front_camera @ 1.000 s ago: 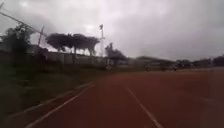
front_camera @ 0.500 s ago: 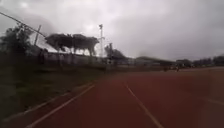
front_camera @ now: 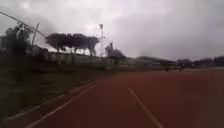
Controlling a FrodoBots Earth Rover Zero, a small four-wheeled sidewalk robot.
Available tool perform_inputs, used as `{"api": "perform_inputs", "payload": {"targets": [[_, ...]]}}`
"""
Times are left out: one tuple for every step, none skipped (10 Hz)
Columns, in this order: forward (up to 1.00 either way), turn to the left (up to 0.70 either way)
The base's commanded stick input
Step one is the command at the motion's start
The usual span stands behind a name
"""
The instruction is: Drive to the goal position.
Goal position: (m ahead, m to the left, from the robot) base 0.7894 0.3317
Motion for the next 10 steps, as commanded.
{"api": "perform_inputs", "payload": {"targets": [[0.50,0.00],[0.50,0.00],[0.50,0.00],[0.50,0.00],[0.50,0.00],[0.50,0.00],[0.50,0.00],[0.50,0.00],[0.50,0.00],[0.50,0.00]]}}
